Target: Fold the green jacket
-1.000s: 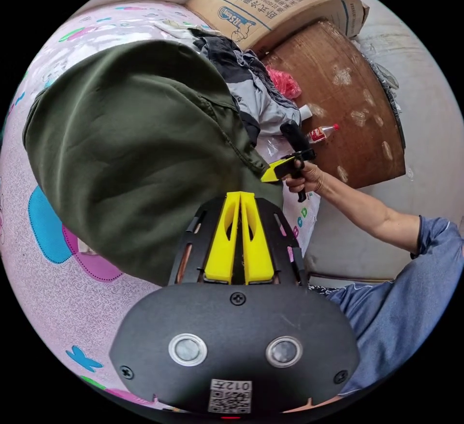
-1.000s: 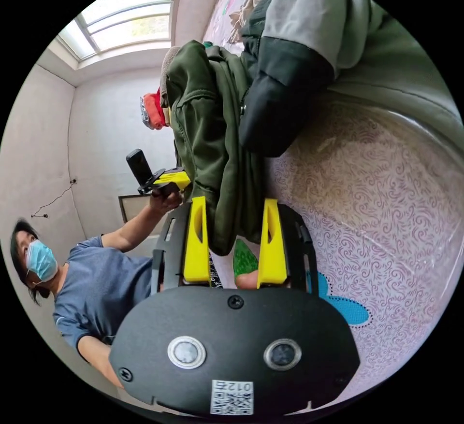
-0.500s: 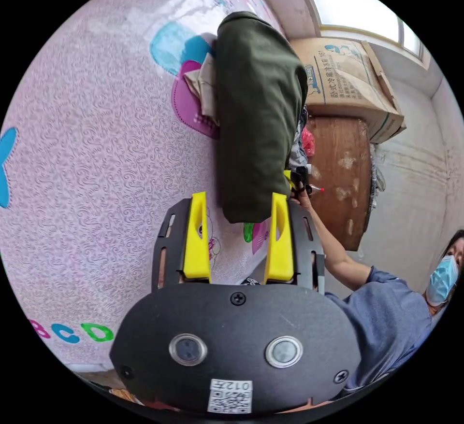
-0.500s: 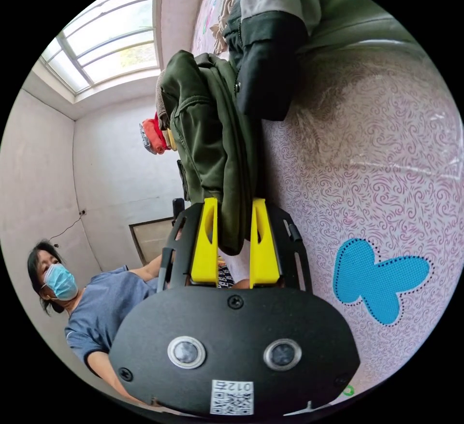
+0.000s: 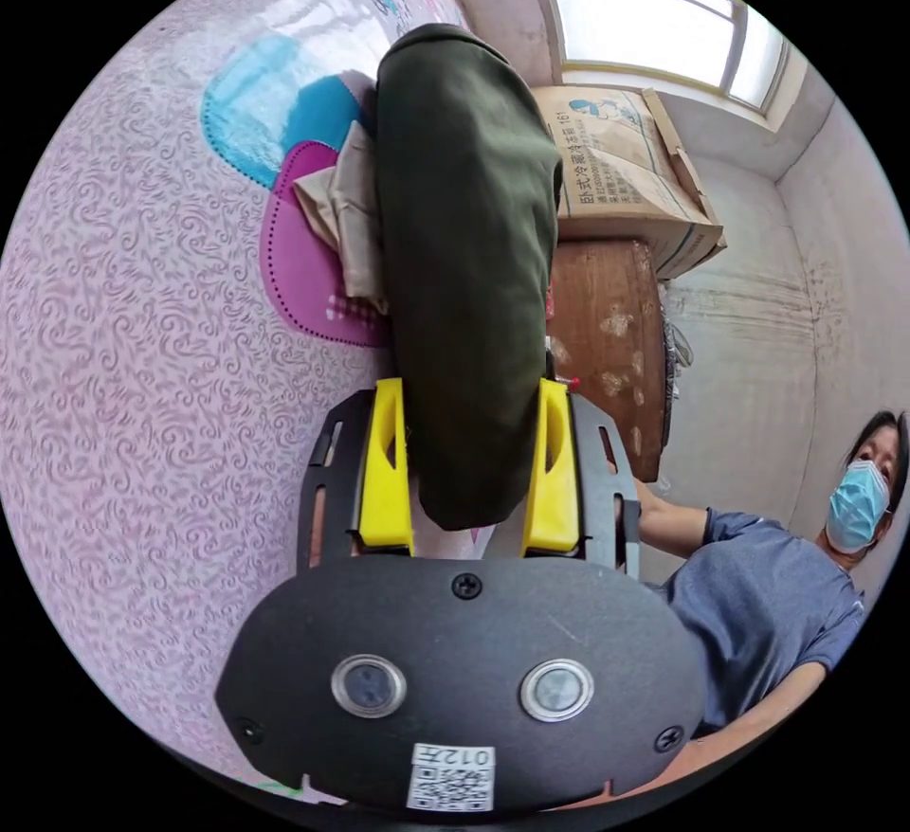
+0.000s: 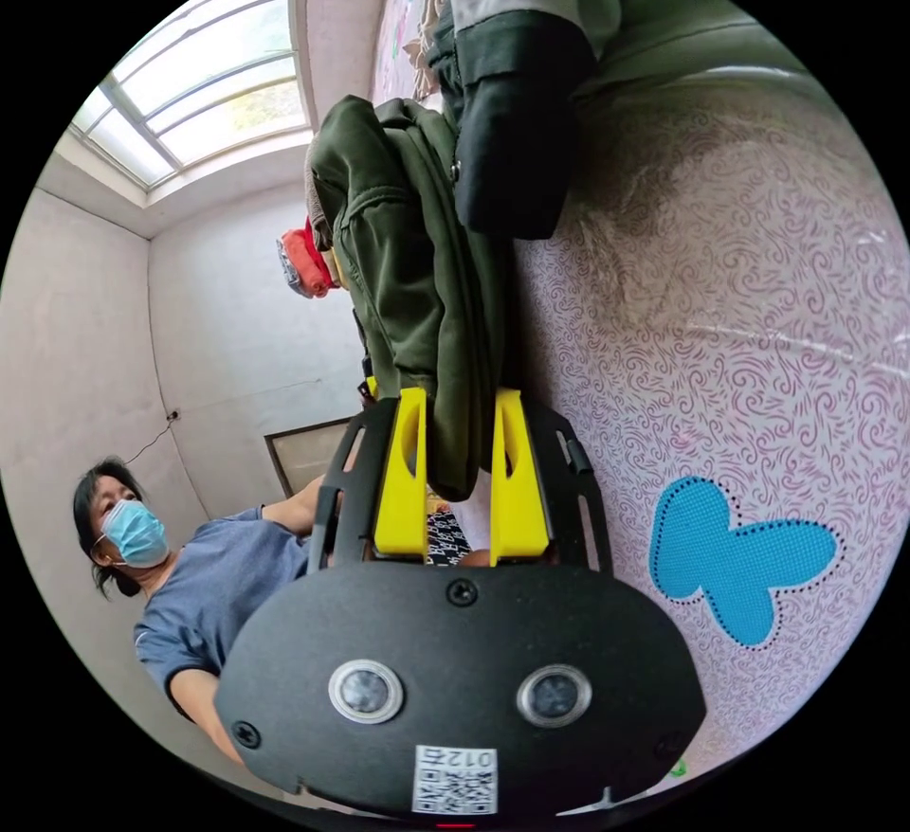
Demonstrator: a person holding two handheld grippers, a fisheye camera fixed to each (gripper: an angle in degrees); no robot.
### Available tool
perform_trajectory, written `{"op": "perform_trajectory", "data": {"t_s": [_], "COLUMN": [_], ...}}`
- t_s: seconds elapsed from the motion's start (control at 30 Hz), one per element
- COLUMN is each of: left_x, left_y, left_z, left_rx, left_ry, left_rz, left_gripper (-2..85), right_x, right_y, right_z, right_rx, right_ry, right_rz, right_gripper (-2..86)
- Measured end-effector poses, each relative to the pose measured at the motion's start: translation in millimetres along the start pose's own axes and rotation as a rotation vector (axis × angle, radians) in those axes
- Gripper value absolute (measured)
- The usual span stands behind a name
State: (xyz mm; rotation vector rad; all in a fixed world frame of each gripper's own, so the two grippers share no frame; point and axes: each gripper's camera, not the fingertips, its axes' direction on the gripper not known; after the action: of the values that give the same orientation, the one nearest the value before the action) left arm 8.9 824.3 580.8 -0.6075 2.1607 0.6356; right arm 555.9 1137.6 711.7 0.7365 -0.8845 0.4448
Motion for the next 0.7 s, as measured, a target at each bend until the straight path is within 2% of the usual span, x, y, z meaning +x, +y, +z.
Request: {"op": "perform_trajectory", "data": {"t_s": [0.3,0.33,0.4,0.53,0.7], "left_x": [43.0,49.7,55.2,76.0,96.2], "left_y": [-25.4,-29.2,-36.9,-45.6,-36.4], "left_z": [-2.2,-2.8,-5.8,-17.6,-26.1], "left_rx": [-0.036,-0.044,-0.07,-0.119,-0.239], "left_ry": [0.07,0.072,-0.041,-0.056,-0.098], "left_rz": [0.106,0.099,0.044,0.044,0.081], "left_gripper": [23.4,22.8,21.2,18.1,16.4], "right_x": [9.9,9.8,9.2,13.0,26.8], "right_y": [-14.3,-13.3,-9.6,12.1,33.7], "right_z": [25.4,31.5,43.9,76.8,127.1], "right_rx": [-0.007,-0.009,-0.019,-0.014,-0.106], "right_ry": [-0.023,-0.033,-0.049,-0.09,-0.017], "right_rz": [0.008,0.011,0.009,0.016,-0.018], "right_gripper": [9.6,9.5,9.4,9.7,14.0]}}
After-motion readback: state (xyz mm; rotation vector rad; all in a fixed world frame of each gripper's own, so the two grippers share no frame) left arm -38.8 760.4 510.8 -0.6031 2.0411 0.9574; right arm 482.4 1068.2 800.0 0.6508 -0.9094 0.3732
